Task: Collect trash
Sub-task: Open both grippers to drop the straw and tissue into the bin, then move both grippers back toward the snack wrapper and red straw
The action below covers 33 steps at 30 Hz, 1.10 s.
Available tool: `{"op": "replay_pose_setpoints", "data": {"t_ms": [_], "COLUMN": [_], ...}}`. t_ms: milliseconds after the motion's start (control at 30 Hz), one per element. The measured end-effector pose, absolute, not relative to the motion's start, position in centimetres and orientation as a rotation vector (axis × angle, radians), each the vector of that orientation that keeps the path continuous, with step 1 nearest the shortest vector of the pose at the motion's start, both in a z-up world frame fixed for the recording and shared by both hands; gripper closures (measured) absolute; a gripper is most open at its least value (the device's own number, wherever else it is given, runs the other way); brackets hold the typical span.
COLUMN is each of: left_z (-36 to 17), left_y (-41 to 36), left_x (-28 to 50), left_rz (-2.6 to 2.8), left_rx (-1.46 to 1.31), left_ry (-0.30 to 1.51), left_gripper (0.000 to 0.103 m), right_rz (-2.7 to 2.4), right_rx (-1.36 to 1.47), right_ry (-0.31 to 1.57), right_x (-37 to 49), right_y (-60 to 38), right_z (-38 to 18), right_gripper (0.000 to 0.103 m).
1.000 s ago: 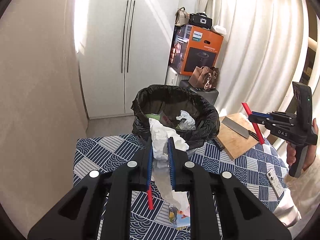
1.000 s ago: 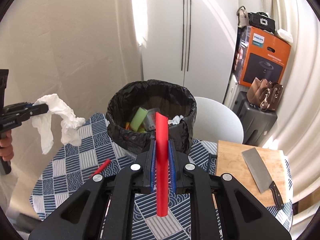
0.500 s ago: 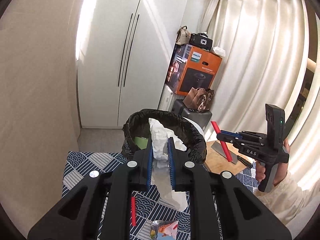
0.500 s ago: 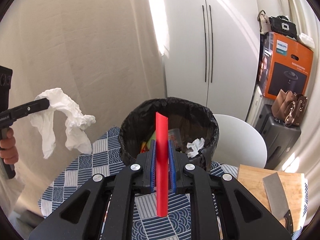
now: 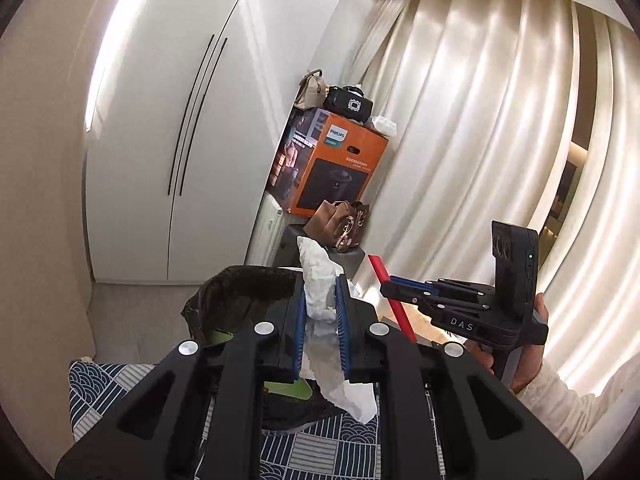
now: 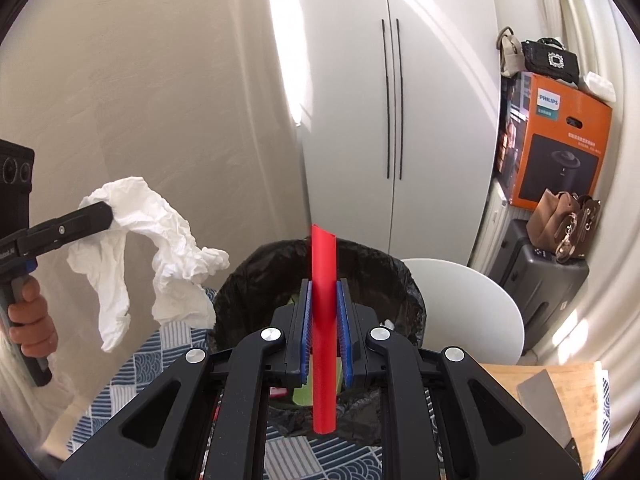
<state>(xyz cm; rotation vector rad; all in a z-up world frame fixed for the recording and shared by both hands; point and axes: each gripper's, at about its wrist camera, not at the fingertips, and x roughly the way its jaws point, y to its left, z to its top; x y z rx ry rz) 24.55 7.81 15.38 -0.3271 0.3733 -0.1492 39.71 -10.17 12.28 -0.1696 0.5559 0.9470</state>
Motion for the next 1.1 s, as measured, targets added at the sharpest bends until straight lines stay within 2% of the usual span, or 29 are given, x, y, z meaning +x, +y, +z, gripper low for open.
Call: {"op": "replay_pose_setpoints", "data": {"t_ms": [267,300,333,367,400,433,467,567,700,1100], "left_z": [12.5,12.1,11.8,11.4,11.0,10.7,10.5,10.1,9.7,9.1], "left_y": [8.8,8.8,8.8,8.8,8.8,8.9,8.9,9.4,9.8,8.6], "left_x": [29.0,29.4,29.7,30.0,29.9,29.8,29.6,28.8,27.8,23.8], "left_rz": [-0.207,-0.191,-0.169,-0.159,-0.151,-0.132,-0.107,-0.082,-0.027,0.116], "left_rx": [-0.349,-0.343,-0.340,-0.348,-0.355,-0.357,-0.353,-0.347,-0.319,-0.323], "left_ry": [0.396,0.397,0.399,0.403,0.403,0.400,0.396,0.413,0.450,0.545], "left_gripper": [0.088,0.087,0.081,0.061,0.036,0.027,0.019,0.011,0.006,0.006], "right_rz": [0.912,0.914,0.909,0.897,0.872,0.841,0.809,0.767,0.718,0.759], "right_rx": [-0.145,-0.141,-0.138,-0.133,-0.125,-0.113,-0.098,-0.094,-0.128,-0.167], "right_ry": [0.594,0.600,0.603,0.599,0.593,0.581,0.562,0.545,0.583,0.616], "right_x": [42.6,43.0,43.2,43.4,43.6,43.8,43.8,44.1,44.2,41.4], "right_y": [-8.5,-8.3,-8.1,-8.0,-8.1,-8.2,-8.7,-9.6,-10.1,-11.9], "right_z": [11.1,10.9,10.7,10.6,10.4,10.4,10.3,10.0,8.7,8.3], "right_gripper": [0.092,0.091,0.090,0.080,0.068,0.036,0.019,0.018,0.018,0.015]}}
